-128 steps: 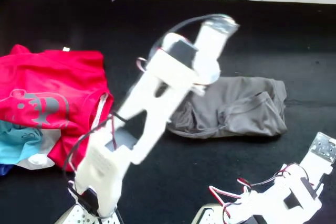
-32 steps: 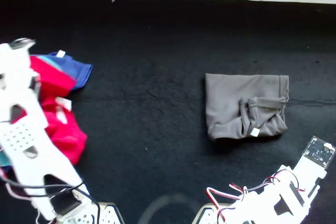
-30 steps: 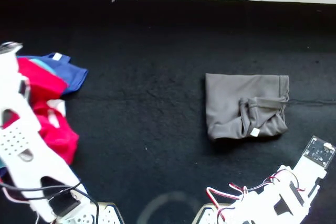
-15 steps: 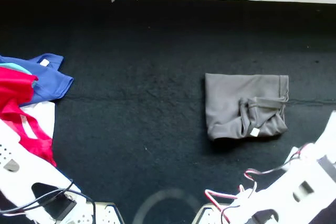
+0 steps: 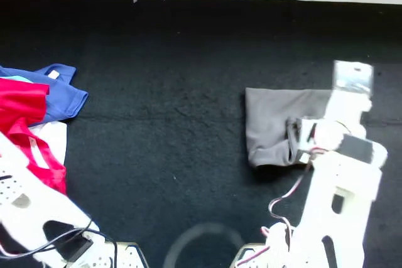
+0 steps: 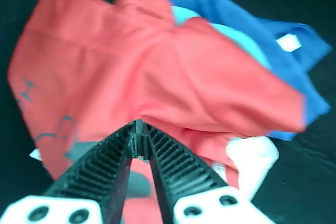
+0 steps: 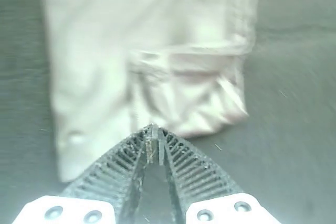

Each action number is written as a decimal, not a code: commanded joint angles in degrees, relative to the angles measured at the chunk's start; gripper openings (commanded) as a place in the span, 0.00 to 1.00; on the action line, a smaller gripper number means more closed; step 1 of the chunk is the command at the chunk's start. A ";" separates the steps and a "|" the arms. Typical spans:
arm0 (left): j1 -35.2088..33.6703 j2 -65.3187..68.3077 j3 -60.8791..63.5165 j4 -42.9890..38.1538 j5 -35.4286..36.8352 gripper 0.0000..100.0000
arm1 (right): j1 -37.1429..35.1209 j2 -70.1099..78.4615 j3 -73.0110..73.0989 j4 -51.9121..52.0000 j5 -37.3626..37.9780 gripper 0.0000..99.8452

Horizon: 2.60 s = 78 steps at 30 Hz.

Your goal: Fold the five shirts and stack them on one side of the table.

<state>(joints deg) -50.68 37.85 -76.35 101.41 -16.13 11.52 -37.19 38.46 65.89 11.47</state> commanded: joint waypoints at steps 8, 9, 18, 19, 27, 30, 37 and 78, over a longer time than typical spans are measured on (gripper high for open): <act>25.63 -42.95 57.98 -2.29 2.73 0.01 | -5.14 24.31 -13.85 -4.62 -1.05 0.01; 27.47 -45.14 63.69 -4.75 2.73 0.01 | -5.14 26.86 -15.34 -4.53 -0.97 0.01; 34.51 -51.03 107.21 -37.19 2.64 0.01 | -4.79 43.47 -25.63 2.95 -0.88 0.01; 34.86 -51.03 110.20 -40.09 2.64 0.01 | -4.26 43.65 -26.59 4.26 -0.62 0.01; 37.76 -50.95 124.97 -53.80 2.64 0.01 | 6.46 43.56 -31.96 11.38 7.21 0.01; 39.43 -50.95 129.45 -58.20 2.64 0.01 | 9.01 43.47 -34.51 14.81 7.74 0.01; 40.75 -51.03 131.03 -60.04 2.64 0.01 | 2.24 43.47 -47.78 24.13 5.27 0.01; 40.40 -50.95 131.82 -61.63 6.24 0.01 | 20.00 30.20 -17.54 4.62 7.82 0.01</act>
<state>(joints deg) -11.21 -12.70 55.16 41.01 -10.42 30.95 -0.79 20.97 66.86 18.77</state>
